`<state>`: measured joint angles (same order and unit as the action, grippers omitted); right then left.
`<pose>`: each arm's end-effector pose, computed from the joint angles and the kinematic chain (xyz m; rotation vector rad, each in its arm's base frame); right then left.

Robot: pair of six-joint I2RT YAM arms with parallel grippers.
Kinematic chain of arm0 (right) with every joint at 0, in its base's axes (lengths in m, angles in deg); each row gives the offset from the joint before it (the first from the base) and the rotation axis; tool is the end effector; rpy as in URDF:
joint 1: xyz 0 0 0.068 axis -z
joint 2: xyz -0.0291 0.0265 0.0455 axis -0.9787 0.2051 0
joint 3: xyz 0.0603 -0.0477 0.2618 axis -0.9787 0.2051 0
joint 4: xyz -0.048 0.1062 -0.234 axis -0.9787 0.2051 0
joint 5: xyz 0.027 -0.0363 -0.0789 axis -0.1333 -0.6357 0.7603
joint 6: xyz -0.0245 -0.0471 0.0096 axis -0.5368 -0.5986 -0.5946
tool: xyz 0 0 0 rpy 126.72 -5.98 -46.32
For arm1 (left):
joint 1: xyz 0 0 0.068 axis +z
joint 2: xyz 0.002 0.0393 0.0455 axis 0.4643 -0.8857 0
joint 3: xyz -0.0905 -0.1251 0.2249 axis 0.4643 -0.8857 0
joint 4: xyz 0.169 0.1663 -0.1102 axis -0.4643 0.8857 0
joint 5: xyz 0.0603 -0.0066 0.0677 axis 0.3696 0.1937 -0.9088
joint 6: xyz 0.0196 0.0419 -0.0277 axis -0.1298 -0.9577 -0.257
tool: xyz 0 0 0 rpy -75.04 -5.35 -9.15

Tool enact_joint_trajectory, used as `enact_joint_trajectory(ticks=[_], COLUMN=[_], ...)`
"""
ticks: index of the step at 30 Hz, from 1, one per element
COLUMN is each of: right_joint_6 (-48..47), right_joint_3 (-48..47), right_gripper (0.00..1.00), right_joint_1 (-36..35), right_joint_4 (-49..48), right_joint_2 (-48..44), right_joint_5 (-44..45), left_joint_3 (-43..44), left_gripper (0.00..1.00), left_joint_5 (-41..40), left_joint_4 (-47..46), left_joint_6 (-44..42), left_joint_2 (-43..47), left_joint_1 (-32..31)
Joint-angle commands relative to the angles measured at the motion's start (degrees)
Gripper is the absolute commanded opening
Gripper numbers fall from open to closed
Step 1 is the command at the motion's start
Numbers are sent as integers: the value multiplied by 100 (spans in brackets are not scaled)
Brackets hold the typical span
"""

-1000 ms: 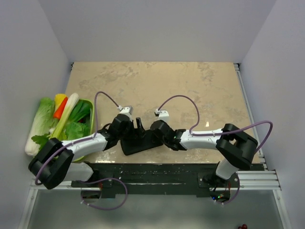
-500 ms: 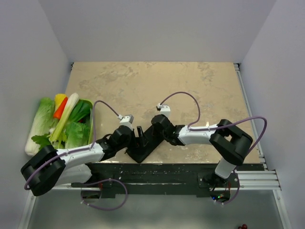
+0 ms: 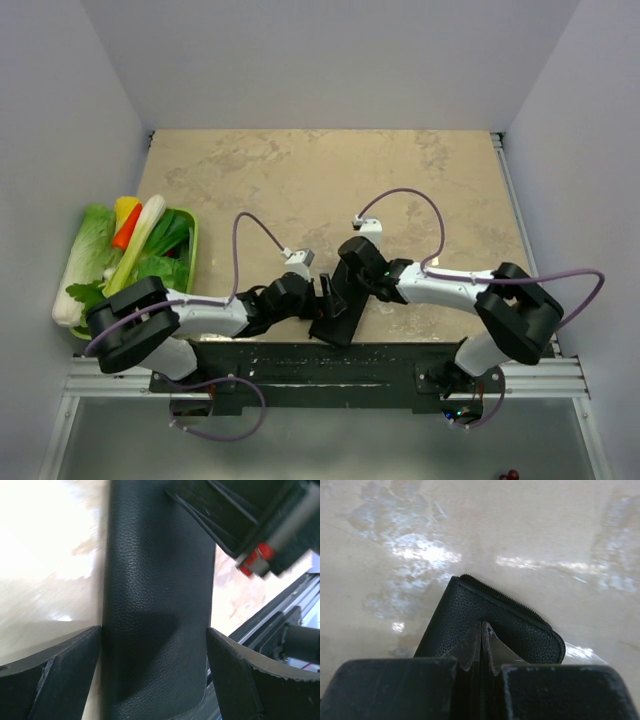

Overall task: Sort the hair-cutting tools
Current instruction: Adjust the hairdressing tool bag at the center of the board.

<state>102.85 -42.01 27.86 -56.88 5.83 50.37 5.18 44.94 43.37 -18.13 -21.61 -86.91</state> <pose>0.2036 0.2202 0.1674 -0.0045 2.2889 0.2587 0.1317 -0.2127 0.1407 -0.0400 2.3671 -0.9696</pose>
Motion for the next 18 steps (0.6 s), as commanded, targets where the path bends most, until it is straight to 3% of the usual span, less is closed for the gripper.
enact_joint_trajectory(ticks=[1, 8, 18], right_joint_6=[-218, -183, 415], right_joint_3=[101, 251, 707], right_gripper=[0, 0, 0], right_joint_1=[29, -76, -208], right_joint_4=[1329, 2130, 2860], right_joint_2=[-939, -2198, -2999], right_joint_5=[571, 325, 307], left_joint_3=[173, 666, 1009], left_gripper=[89, 89, 88], left_joint_5=[81, 204, 380], left_joint_4=[76, -205, -373], left_joint_6=[93, 41, 40], left_joint_2=[-915, -1814, -2359], left_joint_1=[-158, -281, -404])
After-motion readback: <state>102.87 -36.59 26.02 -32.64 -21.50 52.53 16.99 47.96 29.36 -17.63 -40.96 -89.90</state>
